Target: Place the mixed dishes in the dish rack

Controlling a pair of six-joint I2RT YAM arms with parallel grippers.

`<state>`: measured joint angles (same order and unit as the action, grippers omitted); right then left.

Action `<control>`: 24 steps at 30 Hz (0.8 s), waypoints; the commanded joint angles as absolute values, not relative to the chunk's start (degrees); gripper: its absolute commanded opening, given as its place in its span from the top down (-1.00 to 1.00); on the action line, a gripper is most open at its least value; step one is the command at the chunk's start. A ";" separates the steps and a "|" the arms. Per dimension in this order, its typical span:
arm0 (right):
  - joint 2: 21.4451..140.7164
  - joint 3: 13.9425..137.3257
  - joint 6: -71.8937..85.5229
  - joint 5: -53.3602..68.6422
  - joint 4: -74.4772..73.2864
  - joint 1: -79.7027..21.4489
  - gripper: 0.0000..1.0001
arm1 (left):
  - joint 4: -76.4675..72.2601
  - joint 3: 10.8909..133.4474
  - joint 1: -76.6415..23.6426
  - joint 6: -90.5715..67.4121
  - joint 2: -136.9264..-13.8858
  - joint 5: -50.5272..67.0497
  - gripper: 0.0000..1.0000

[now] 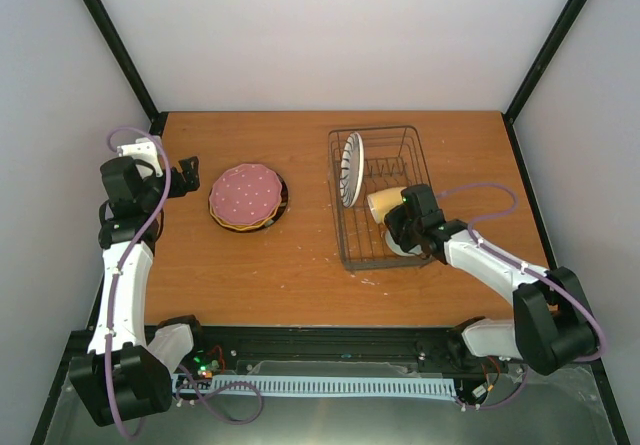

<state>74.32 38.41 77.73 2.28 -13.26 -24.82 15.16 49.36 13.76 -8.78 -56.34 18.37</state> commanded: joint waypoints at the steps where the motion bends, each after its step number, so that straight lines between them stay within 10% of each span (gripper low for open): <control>1: 76.06 38.95 76.02 -2.36 -12.56 -24.28 0.70 | 15.14 50.45 13.80 -7.38 -55.54 17.84 -1.00; 5: 76.95 39.54 75.20 -2.43 -12.06 -24.29 0.94 | 15.30 50.54 13.80 -7.34 -55.81 17.75 -0.99; 24: 66.11 39.54 60.39 0.02 -4.66 -24.34 0.94 | 15.21 49.95 13.82 -7.49 -55.45 17.06 -0.99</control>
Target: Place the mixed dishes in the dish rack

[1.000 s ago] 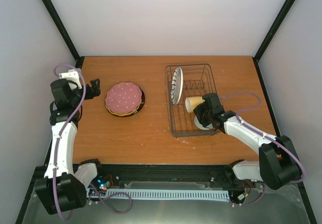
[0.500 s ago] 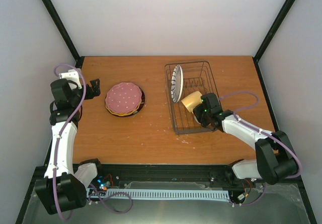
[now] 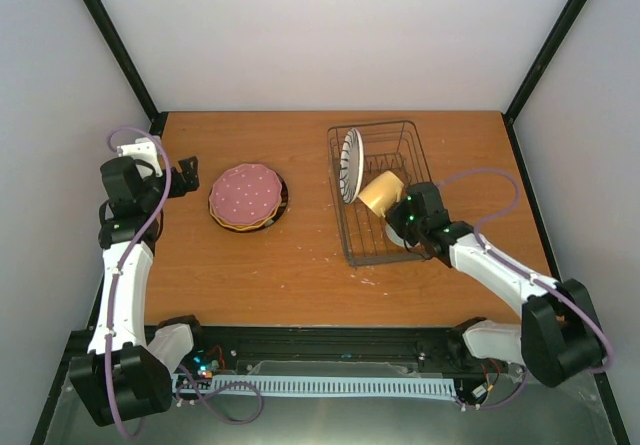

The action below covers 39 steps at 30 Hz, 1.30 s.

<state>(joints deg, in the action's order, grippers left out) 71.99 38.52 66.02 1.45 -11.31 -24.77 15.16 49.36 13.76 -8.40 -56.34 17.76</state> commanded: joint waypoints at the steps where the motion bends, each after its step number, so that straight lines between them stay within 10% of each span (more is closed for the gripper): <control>1: 64.95 39.36 59.81 -0.04 -5.08 -24.36 0.94 | 15.29 50.00 13.80 -7.47 -55.41 17.00 -0.99; 39: 60.42 40.43 29.38 -29.85 -23.85 -49.83 0.94 | 14.55 48.96 13.80 -7.56 -54.34 16.08 -0.99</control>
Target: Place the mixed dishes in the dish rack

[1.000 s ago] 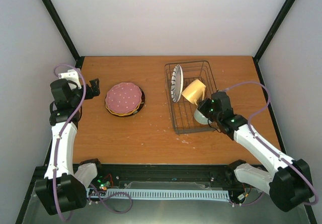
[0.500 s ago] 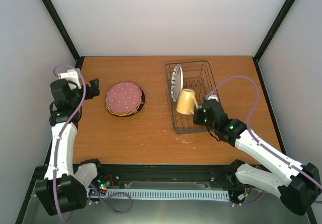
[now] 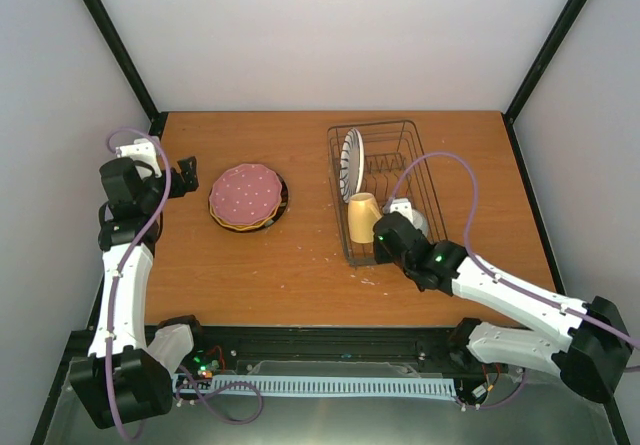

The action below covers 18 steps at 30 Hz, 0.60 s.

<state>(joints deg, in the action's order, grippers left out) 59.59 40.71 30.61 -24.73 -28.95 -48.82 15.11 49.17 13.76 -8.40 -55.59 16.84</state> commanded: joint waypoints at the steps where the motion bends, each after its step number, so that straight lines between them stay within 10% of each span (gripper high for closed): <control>1: 60.99 40.09 29.42 -29.80 -23.62 -49.83 0.95 | 14.52 49.01 13.80 -7.57 -54.39 16.08 -0.99; 18: 63.58 37.79 29.11 -25.53 -26.43 -50.44 0.94 | 14.19 48.52 13.80 -7.68 -53.46 15.05 -0.99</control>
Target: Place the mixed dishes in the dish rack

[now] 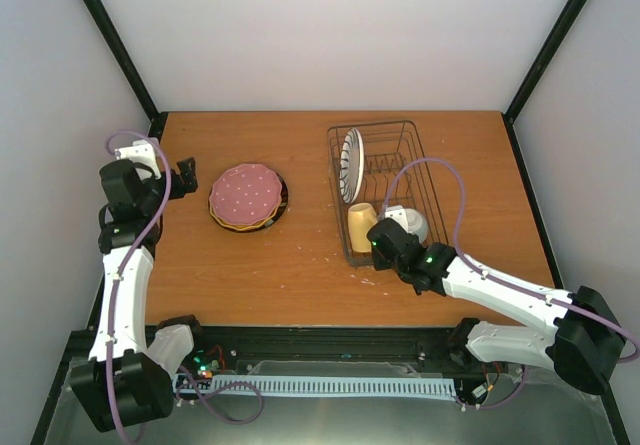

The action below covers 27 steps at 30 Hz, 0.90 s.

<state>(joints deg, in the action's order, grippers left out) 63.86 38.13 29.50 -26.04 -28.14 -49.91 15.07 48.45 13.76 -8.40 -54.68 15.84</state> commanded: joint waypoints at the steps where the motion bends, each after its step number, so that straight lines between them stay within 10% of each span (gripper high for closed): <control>1: 63.74 37.85 29.04 -24.87 -26.83 -50.45 0.94 | 14.16 48.58 13.80 -7.68 -53.51 14.99 -0.99; 27: 67.85 41.53 31.31 -12.47 -40.20 -51.57 0.83 | 14.21 48.62 13.84 -7.47 -52.89 13.62 -0.99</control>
